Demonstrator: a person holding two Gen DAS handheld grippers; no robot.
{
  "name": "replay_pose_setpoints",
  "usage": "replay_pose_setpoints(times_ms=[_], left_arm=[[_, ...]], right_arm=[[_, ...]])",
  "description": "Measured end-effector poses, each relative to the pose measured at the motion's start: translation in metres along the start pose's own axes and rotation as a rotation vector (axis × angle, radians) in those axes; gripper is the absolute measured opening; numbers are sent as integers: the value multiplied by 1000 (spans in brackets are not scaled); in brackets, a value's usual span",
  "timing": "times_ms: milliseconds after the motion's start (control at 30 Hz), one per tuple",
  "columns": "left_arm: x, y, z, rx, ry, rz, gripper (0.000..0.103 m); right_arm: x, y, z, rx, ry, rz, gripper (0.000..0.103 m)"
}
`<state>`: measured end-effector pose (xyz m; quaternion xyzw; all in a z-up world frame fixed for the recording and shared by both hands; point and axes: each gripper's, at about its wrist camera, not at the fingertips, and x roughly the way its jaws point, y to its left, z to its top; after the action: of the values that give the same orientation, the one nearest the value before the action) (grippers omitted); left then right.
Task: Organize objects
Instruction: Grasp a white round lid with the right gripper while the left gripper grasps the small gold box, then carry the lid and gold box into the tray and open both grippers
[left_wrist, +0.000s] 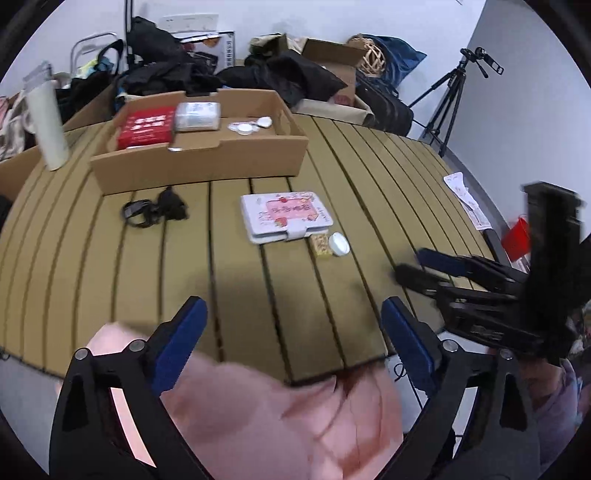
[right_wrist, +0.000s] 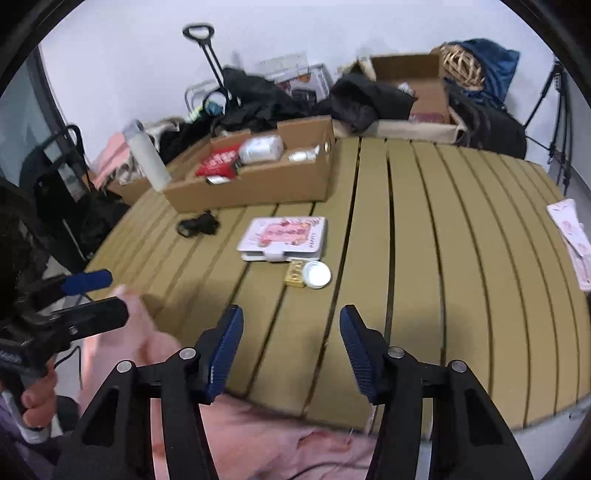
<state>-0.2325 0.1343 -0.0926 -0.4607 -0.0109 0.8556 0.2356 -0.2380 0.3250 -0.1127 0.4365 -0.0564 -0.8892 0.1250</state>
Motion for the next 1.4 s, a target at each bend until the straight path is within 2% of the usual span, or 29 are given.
replay_pose_setpoints(times_ms=[67, 167, 300, 400, 500, 600, 733, 767, 833, 867, 967, 1000, 1067, 1167, 1267, 1400], left_arm=[[17, 1, 4, 4, 4, 5, 87], [48, 2, 12, 2, 38, 40, 87], [72, 1, 17, -18, 73, 22, 86], [83, -5, 21, -11, 76, 19, 86], [97, -11, 27, 16, 91, 50, 85], [113, -22, 34, 52, 115, 64, 74], [136, -36, 42, 79, 145, 72, 69], [142, -38, 42, 83, 157, 77, 62], [151, -41, 41, 92, 175, 97, 58], [154, -42, 40, 96, 182, 110, 52], [157, -50, 39, 130, 161, 167, 43], [157, -52, 37, 142, 158, 187, 31], [155, -53, 36, 149, 157, 179, 18], [146, -47, 33, 117, 158, 160, 18], [121, -39, 29, 65, 138, 125, 18], [58, -23, 17, -4, 67, 96, 18]], right_arm=[[22, -5, 7, -16, 16, 22, 56], [56, -12, 19, -57, 37, 30, 56], [84, -25, 31, -79, 58, 55, 56], [97, -26, 32, -118, 91, 79, 31], [96, -27, 27, -135, 74, 92, 31], [87, -37, 23, -115, 58, 62, 31], [57, -60, 21, -45, -1, 44, 31], [49, -66, 21, -24, -10, 42, 31], [32, -74, 18, 8, -32, 33, 31], [28, -76, 17, 15, -36, 32, 31], [16, -76, 11, 26, -46, 31, 31], [14, -75, 10, 31, -48, 34, 31], [16, -72, 7, 50, -35, 50, 31], [16, -65, 7, 46, -21, 47, 31], [7, -52, 6, 20, -22, 48, 31], [-14, -30, 3, -18, -36, 37, 31]])
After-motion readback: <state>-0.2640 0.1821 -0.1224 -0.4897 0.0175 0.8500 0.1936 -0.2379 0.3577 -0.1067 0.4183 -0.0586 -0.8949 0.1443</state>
